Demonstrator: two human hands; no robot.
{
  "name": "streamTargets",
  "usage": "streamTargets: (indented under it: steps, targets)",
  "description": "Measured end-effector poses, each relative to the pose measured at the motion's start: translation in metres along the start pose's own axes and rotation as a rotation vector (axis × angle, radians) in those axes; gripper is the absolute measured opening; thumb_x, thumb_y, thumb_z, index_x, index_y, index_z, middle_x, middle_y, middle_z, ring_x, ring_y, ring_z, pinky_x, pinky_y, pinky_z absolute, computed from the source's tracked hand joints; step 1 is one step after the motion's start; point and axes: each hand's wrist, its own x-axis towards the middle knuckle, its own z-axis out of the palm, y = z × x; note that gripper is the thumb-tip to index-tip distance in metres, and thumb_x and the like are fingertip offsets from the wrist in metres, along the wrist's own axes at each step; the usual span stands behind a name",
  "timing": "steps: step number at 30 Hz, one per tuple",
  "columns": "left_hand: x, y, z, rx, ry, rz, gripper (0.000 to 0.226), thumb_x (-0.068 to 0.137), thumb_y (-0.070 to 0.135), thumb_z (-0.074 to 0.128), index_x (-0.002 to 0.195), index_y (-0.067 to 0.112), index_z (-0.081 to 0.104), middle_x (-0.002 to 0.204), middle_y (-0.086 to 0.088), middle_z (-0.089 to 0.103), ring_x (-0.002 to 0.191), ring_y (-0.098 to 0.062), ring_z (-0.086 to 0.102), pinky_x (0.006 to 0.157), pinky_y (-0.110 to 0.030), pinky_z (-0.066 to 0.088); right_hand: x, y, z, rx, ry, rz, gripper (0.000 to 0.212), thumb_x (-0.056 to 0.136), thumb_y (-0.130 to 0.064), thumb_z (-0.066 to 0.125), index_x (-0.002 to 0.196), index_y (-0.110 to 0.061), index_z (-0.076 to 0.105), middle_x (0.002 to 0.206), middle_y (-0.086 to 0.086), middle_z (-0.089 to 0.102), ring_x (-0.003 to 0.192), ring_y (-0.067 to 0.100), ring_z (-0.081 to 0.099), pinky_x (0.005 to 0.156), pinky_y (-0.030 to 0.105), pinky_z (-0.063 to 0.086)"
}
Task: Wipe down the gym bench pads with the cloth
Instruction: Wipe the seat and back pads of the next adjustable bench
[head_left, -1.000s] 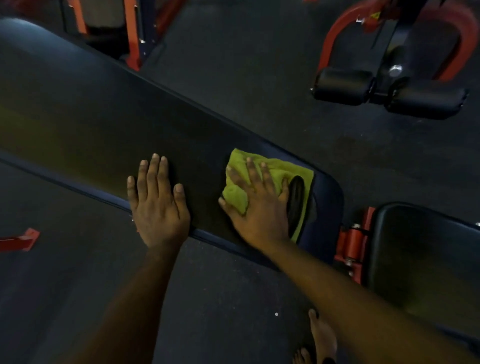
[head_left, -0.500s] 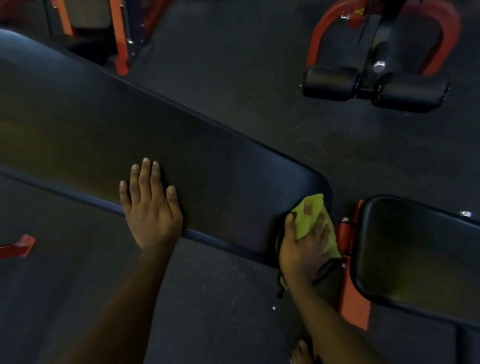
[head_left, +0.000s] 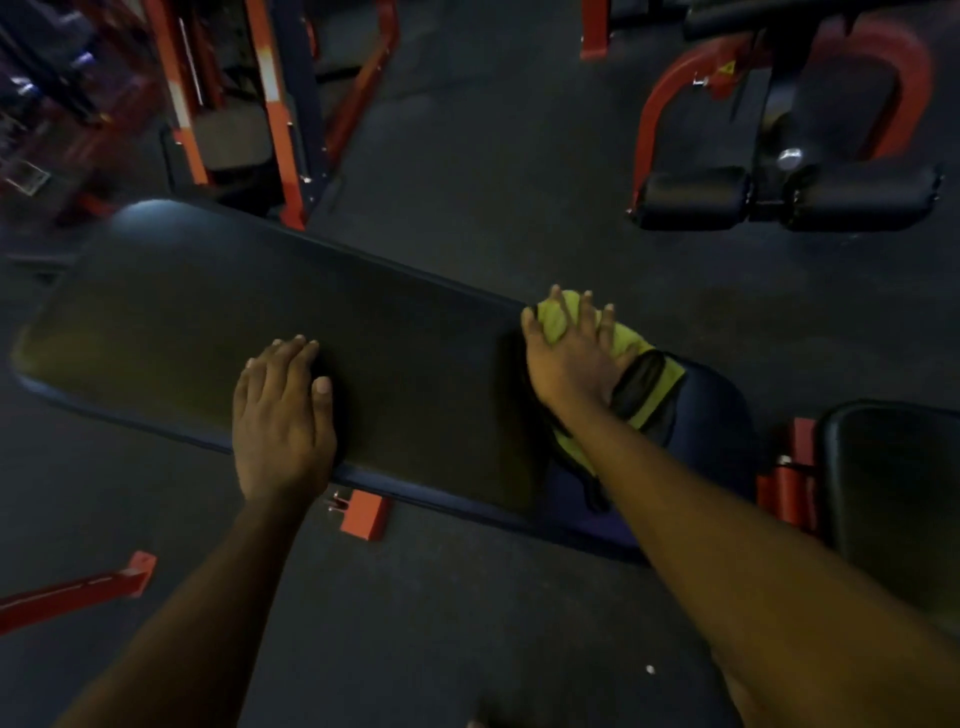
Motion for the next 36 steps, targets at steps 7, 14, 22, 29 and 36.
streamTargets:
  steps: [7, 14, 22, 29, 36]
  targets:
    - [0.016, -0.021, -0.005, 0.102, -0.114, 0.162, 0.052, 0.104, 0.037, 0.025, 0.143, 0.010, 0.047, 0.149, -0.010, 0.045, 0.143, -0.027, 0.035, 0.121, -0.045, 0.017, -0.157, -0.016, 0.056, -0.054, 0.182, -0.350, 0.068, 0.095, -0.077, 0.028, 0.156, -0.047, 0.028, 0.170, -0.009, 0.017, 0.157, 0.019, 0.017, 0.120, 0.060, 0.018]
    - [0.016, -0.023, -0.001, 0.149, -0.155, 0.200, 0.054, 0.105, 0.039, 0.022, 0.145, 0.009, 0.043, 0.152, -0.011, 0.041, 0.144, -0.028, 0.031, 0.121, -0.049, 0.014, -0.055, 0.001, 0.006, -0.056, 0.063, 0.129, 0.084, 0.087, -0.084, 0.034, 0.159, -0.046, 0.012, 0.172, -0.008, 0.002, 0.158, 0.021, 0.000, 0.116, 0.073, 0.006]
    - [0.018, -0.027, 0.006, 0.181, -0.195, 0.223, 0.058, 0.105, 0.041, 0.019, 0.146, 0.008, 0.042, 0.153, -0.014, 0.038, 0.144, -0.033, 0.029, 0.120, -0.051, 0.016, -0.056, 0.068, 0.004, -0.014, 0.298, 0.451, 0.081, 0.087, -0.081, 0.040, 0.156, -0.041, 0.029, 0.167, 0.002, 0.025, 0.153, 0.036, 0.021, 0.119, 0.066, 0.016]
    - [0.019, -0.029, 0.011, 0.175, -0.224, 0.233, 0.062, 0.104, 0.042, 0.017, 0.149, 0.005, 0.038, 0.155, -0.016, 0.036, 0.146, -0.034, 0.026, 0.121, -0.051, 0.013, -0.070, 0.019, 0.016, -0.024, 0.424, 0.605, 0.078, 0.095, -0.069, 0.037, 0.146, -0.012, 0.049, 0.149, 0.017, 0.052, 0.135, 0.040, 0.048, 0.112, 0.064, 0.029]
    - [0.018, -0.027, -0.006, 0.043, -0.239, 0.226, 0.061, 0.105, 0.041, 0.017, 0.147, 0.005, 0.043, 0.155, -0.013, 0.039, 0.147, -0.030, 0.029, 0.120, -0.048, 0.018, -0.177, -0.090, 0.074, -0.153, 0.211, -0.132, 0.075, 0.089, -0.078, 0.038, 0.157, -0.050, 0.023, 0.166, -0.004, 0.029, 0.153, 0.026, 0.025, 0.109, 0.064, 0.022]
